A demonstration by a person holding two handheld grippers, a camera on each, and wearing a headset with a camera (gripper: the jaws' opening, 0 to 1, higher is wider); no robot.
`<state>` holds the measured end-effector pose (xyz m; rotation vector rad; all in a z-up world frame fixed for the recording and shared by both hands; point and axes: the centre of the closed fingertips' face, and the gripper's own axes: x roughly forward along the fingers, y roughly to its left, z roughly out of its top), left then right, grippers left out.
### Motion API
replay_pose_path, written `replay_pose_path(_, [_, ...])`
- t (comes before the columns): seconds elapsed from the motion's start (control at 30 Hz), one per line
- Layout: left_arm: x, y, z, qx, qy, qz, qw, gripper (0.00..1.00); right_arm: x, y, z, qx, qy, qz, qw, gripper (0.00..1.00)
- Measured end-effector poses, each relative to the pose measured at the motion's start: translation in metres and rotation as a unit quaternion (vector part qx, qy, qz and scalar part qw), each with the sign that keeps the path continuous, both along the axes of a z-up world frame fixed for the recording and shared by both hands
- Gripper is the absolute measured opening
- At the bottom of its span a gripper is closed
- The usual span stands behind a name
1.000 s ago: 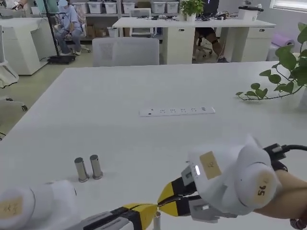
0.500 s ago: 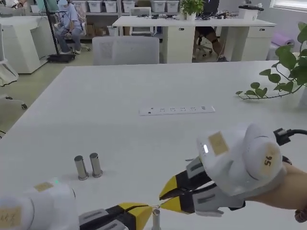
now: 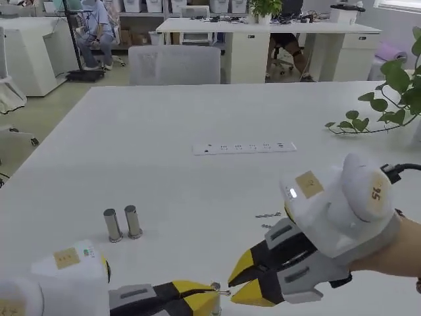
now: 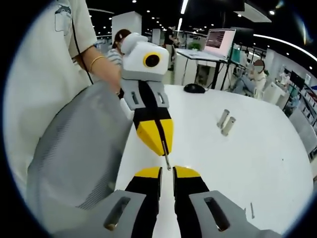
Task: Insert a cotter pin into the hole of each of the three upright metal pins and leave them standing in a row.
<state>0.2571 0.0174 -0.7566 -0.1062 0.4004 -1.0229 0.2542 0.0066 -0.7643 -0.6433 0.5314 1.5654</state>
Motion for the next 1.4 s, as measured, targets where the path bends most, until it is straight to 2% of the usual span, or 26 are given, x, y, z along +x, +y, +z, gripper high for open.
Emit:
replay_pose_path(0.13, [-0.007, -0.002, -0.002, 0.011, -0.011, -0.022, 0.9996, 0.00, -0.006, -0.003, -0.003, -0.007, 0.020, 0.009, 0.9997, 0.11])
replay_pose_path(0.27, [-0.014, -0.005, -0.004, 0.020, -0.015, -0.044, 0.9987, 0.00, -0.012, -0.005, -0.006, -0.007, 0.040, 0.012, 0.9991, 0.12])
replay_pose_path(0.5, [-0.024, -0.012, 0.000, 0.013, -0.023, -0.075, 0.9968, 0.00, -0.026, -0.006, -0.007, -0.009, 0.080, 0.028, 0.9964, 0.12])
replay_pose_path(0.83, [-0.035, -0.017, 0.000, 0.012, -0.025, -0.106, 0.9940, 0.00, -0.040, -0.008, -0.008, -0.010, 0.113, 0.048, 0.9924, 0.08])
replay_pose_path(1.23, [-0.043, -0.021, 0.002, 0.007, -0.026, -0.128, 0.9915, 0.00, -0.050, -0.010, -0.008, -0.010, 0.131, 0.058, 0.9896, 0.05])
replay_pose_path(1.4, [-0.045, -0.020, 0.003, 0.002, -0.026, -0.129, 0.9913, 0.00, -0.051, -0.010, -0.006, -0.005, 0.125, 0.067, 0.9899, 0.04])
